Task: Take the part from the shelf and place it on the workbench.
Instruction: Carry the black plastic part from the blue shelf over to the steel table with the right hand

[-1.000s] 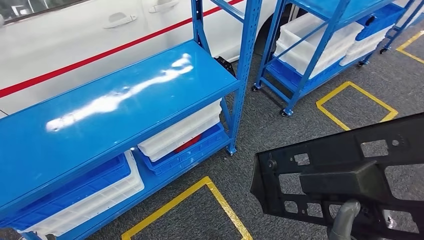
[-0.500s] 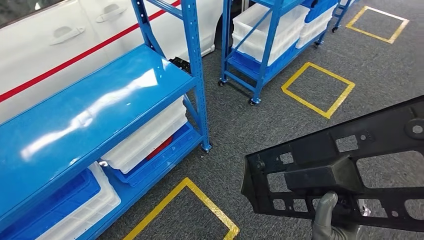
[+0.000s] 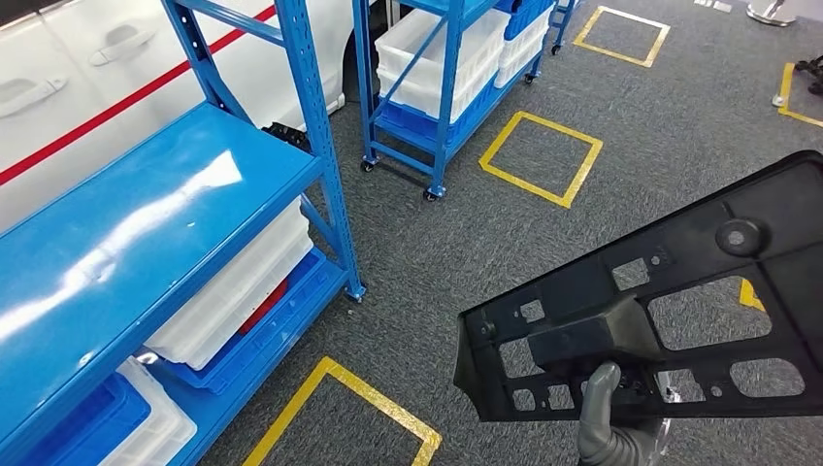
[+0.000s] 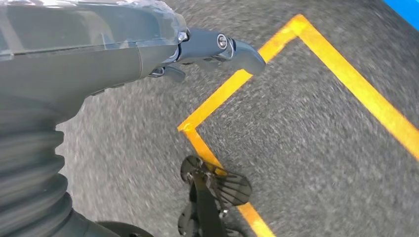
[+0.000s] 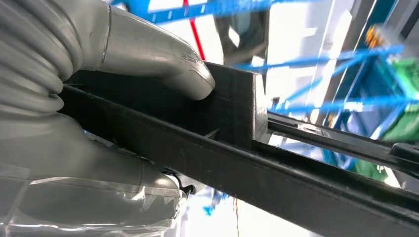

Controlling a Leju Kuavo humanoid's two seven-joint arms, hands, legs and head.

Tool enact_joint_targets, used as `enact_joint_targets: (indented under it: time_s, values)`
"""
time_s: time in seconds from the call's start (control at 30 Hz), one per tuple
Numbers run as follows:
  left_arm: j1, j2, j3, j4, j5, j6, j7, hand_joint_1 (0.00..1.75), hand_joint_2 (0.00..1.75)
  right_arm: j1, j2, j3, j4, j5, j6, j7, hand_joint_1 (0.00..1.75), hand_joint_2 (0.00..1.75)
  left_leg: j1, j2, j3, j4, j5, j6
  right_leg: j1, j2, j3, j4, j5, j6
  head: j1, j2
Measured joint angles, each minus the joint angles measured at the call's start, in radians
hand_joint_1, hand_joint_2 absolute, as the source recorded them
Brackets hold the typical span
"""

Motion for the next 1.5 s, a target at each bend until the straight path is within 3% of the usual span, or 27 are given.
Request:
enact_joint_targets:
  time_s: [0.07, 0.1, 0.13, 0.2, 0.23, 0.3, 0.33, 0.4, 0.47, 0.53, 0.6, 0.63, 0.67, 0.7, 0.77, 0.83, 0.9, 0.97, 1.03, 1.1, 1.13, 1.17, 1.23, 1.3, 1.33, 1.43, 1.5]
  values:
    - [0.011, 0.002, -0.014, 0.004, -0.014, -0.003, -0.008, 0.0, 1.75, 0.009, -0.008, 0.0, 0.001, 0.012, -0.014, 0.0, 1.75, 1.75, -0.004, 0.031, -0.003, 0.0, 0.0, 0.002, -0.001, -0.036, -0.06, 0.131, -0.063, 0.004, 0.001, 0.0]
    - [0.014, 0.001, -0.023, 0.006, -0.023, 0.002, -0.009, 0.0, 1.75, 0.016, -0.012, 0.0, 0.001, 0.018, -0.017, 0.0, 1.75, 1.75, -0.004, 0.047, -0.003, 0.0, -0.001, 0.002, -0.002, -0.041, -0.075, 0.167, -0.073, 0.006, 0.001, 0.0]
    - [0.013, -0.001, -0.033, 0.007, -0.029, 0.011, -0.009, 0.0, 1.75, 0.025, -0.014, 0.0, 0.0, 0.023, -0.018, 0.0, 1.75, 1.75, -0.005, 0.061, -0.003, 0.001, -0.002, 0.002, -0.003, -0.045, -0.072, 0.167, -0.064, 0.008, 0.001, 0.0]
    - [0.005, -0.01, -0.048, 0.008, -0.034, 0.031, -0.006, 0.0, 1.75, 0.039, -0.018, 0.002, -0.008, 0.026, -0.017, 0.0, 1.75, 1.75, -0.005, 0.085, 0.0, 0.002, -0.006, -0.002, -0.004, -0.065, -0.003, 0.054, -0.006, 0.008, 0.002, 0.0]
    - [0.001, -0.015, -0.055, 0.008, -0.034, 0.04, -0.003, 0.0, 1.75, 0.045, -0.019, 0.003, -0.014, 0.027, -0.018, 0.0, 1.75, 1.75, -0.007, 0.094, 0.002, 0.004, -0.009, -0.006, -0.002, -0.09, 0.039, -0.018, 0.016, 0.004, 0.001, 0.0]
    - [-0.004, -0.021, -0.066, 0.008, -0.033, 0.049, 0.001, 0.0, 1.75, 0.056, -0.02, 0.005, -0.029, 0.025, -0.021, 0.0, 1.75, 1.75, -0.012, 0.11, 0.009, 0.007, -0.017, -0.017, 0.004, -0.124, 0.087, -0.105, 0.036, -0.008, 0.001, 0.0]
    - [-0.007, -0.024, -0.072, 0.008, -0.032, 0.052, 0.002, 0.0, 1.75, 0.064, -0.021, 0.006, -0.039, 0.022, -0.022, -0.001, 1.75, 1.75, -0.015, 0.119, 0.012, 0.007, -0.02, -0.023, 0.007, -0.126, 0.089, -0.113, 0.034, -0.016, 0.0, 0.0]
    - [-0.012, -0.028, -0.082, 0.008, -0.029, 0.055, 0.003, 0.0, 1.75, 0.084, -0.022, 0.005, -0.064, 0.013, -0.021, -0.001, 1.75, 1.75, -0.012, 0.134, 0.018, 0.008, -0.025, -0.033, 0.007, -0.1, 0.087, -0.116, 0.038, -0.029, 0.001, 0.0]
    - [-0.013, -0.032, -0.091, 0.008, -0.027, 0.058, 0.002, 0.0, 1.75, 0.099, -0.022, 0.005, -0.086, 0.007, -0.016, -0.001, 1.75, 1.75, -0.006, 0.103, 0.007, 0.045, -0.058, -0.042, 0.003, -0.076, 0.086, -0.122, 0.045, -0.043, 0.0, 0.0]
    - [-0.01, -0.033, -0.096, 0.008, -0.026, 0.059, 0.002, 0.0, 1.75, 0.105, -0.022, 0.005, -0.098, 0.005, -0.013, -0.002, 1.75, 1.75, -0.003, 0.045, -0.044, 0.162, -0.129, -0.046, 0.003, -0.051, 0.083, -0.125, 0.05, -0.053, 0.0, 0.0]
    - [-0.009, -0.033, -0.098, 0.008, -0.025, 0.059, 0.002, 0.0, 1.75, 0.107, -0.022, 0.005, -0.101, 0.005, -0.012, -0.002, 1.75, 1.75, -0.002, 0.022, -0.104, 0.287, -0.177, -0.046, 0.007, -0.021, 0.078, -0.123, 0.052, -0.056, -0.001, 0.0]
    - [-0.008, -0.033, -0.098, 0.008, -0.024, 0.059, 0.003, 0.0, 1.75, 0.109, -0.022, 0.005, -0.102, 0.005, -0.012, -0.002, 1.75, 1.75, -0.003, 0.02, -0.116, 0.305, -0.172, -0.045, 0.009, -0.006, 0.077, -0.121, 0.053, -0.057, 0.0, 0.0]
    - [-0.008, -0.034, -0.098, 0.008, -0.024, 0.059, 0.003, 0.0, 1.75, 0.111, -0.022, 0.005, -0.104, 0.005, -0.012, -0.002, 1.75, 1.75, -0.003, 0.018, -0.109, 0.284, -0.147, -0.042, 0.01, 0.009, 0.077, -0.118, 0.053, -0.057, 0.0, 0.0]
    - [-0.008, -0.035, -0.099, 0.008, -0.024, 0.059, 0.003, 0.0, 1.75, 0.114, -0.022, 0.005, -0.106, 0.005, -0.012, -0.002, 1.75, 1.75, -0.003, 0.009, -0.084, 0.225, -0.106, -0.037, 0.011, 0.025, 0.077, -0.116, 0.053, -0.057, 0.0, 0.0]
    - [-0.008, -0.035, -0.099, 0.008, -0.024, 0.06, 0.003, 0.0, 1.75, 0.118, -0.022, 0.004, -0.112, 0.005, -0.012, -0.002, 1.75, 1.75, -0.004, -0.035, -0.026, 0.085, -0.041, -0.028, 0.011, 0.051, 0.075, -0.112, 0.054, -0.052, 0.0, 0.0]
    - [-0.009, -0.035, -0.099, 0.009, -0.024, 0.06, 0.003, 0.0, 1.75, 0.119, -0.022, 0.004, -0.115, 0.004, -0.012, -0.002, 1.75, 1.75, -0.008, -0.064, -0.004, 0.023, -0.024, -0.023, 0.008, 0.073, 0.069, -0.11, 0.058, -0.04, 0.0, 0.0]
    - [-0.012, -0.035, -0.099, 0.009, -0.024, 0.06, 0.003, 0.0, 1.75, 0.122, -0.022, 0.004, -0.119, 0.004, -0.012, -0.002, 1.75, 1.75, -0.01, -0.045, -0.001, 0.014, -0.018, -0.015, 0.004, 0.093, 0.064, -0.112, 0.063, -0.025, 0.001, 0.0]
    - [-0.014, -0.038, -0.1, 0.009, -0.024, 0.06, 0.003, 0.0, 1.75, 0.125, -0.022, 0.004, -0.124, 0.004, -0.012, -0.002, 1.75, 1.75, -0.008, -0.018, 0.005, 0.0, -0.007, -0.002, 0.008, 0.058, 0.05, -0.084, 0.041, -0.016, 0.003, 0.0]
    - [-0.012, -0.039, -0.1, 0.009, -0.024, 0.06, 0.002, 0.0, 1.75, 0.126, -0.022, 0.004, -0.127, 0.004, -0.012, -0.003, 1.75, 1.75, -0.009, 0.013, 0.005, -0.008, 0.0, 0.007, 0.01, -0.009, 0.005, 0.018, -0.023, -0.011, 0.005, 0.0]
    - [-0.008, -0.039, -0.1, 0.009, -0.024, 0.06, 0.002, 0.0, 1.75, 0.126, -0.022, 0.004, -0.127, 0.004, -0.012, -0.003, 1.75, 1.75, -0.012, 0.043, 0.002, -0.008, 0.0, 0.009, 0.004, -0.036, -0.051, 0.141, -0.08, -0.002, 0.007, 0.0]
    - [-0.007, -0.039, -0.1, 0.009, -0.024, 0.06, 0.002, 0.0, 1.75, 0.126, -0.022, 0.004, -0.127, 0.004, -0.012, -0.003, 1.75, 1.75, -0.013, 0.058, 0.001, -0.007, -0.001, 0.008, 0.0, -0.04, -0.063, 0.17, -0.086, 0.001, 0.007, 0.0]
    - [-0.008, -0.04, -0.1, 0.009, -0.024, 0.06, 0.002, 0.0, 1.75, 0.127, -0.022, 0.004, -0.127, 0.004, -0.011, -0.003, 1.75, 1.75, -0.012, 0.072, 0.001, -0.006, -0.002, 0.006, -0.003, -0.044, -0.053, 0.157, -0.072, 0.005, 0.007, 0.0]
    - [-0.01, -0.042, -0.102, 0.009, -0.024, 0.061, 0.001, 0.0, 1.75, 0.129, -0.022, 0.003, -0.13, 0.005, -0.006, -0.003, 1.75, 1.75, -0.011, 0.097, 0.004, -0.002, -0.008, -0.002, -0.008, -0.071, 0.021, 0.026, -0.013, 0.01, 0.007, 0.0]
    - [-0.012, -0.044, -0.107, 0.009, -0.025, 0.063, -0.002, 0.0, 1.75, 0.134, -0.02, -0.004, -0.139, 0.005, 0.009, -0.003, 1.75, 1.75, -0.013, 0.117, 0.007, 0.005, -0.018, -0.014, -0.007, -0.109, 0.085, -0.089, 0.022, 0.003, 0.006, 0.0]
    - [-0.013, -0.045, -0.111, 0.009, -0.025, 0.064, -0.004, 0.0, 1.75, 0.138, -0.016, -0.01, -0.146, 0.006, 0.019, -0.003, 1.75, 1.75, -0.015, 0.125, 0.01, 0.007, -0.022, -0.02, -0.004, -0.118, 0.094, -0.109, 0.023, -0.004, 0.006, 0.0]
    - [-0.019, -0.048, -0.122, 0.009, -0.026, 0.065, -0.009, 0.0, 1.75, 0.156, 0.006, -0.033, -0.174, 0.013, 0.054, -0.004, 1.75, 1.75, -0.012, 0.142, 0.019, 0.009, -0.028, -0.037, 0.0, -0.091, 0.09, -0.111, 0.025, -0.025, 0.006, 0.0]
    - [-0.021, -0.05, -0.126, 0.009, -0.022, 0.071, -0.01, 0.0, 1.75, 0.165, 0.019, -0.049, -0.19, 0.015, 0.078, -0.004, 1.75, 1.75, -0.006, 0.097, 0.003, 0.052, -0.063, -0.047, -0.003, -0.069, 0.09, -0.117, 0.031, -0.038, 0.006, 0.0]
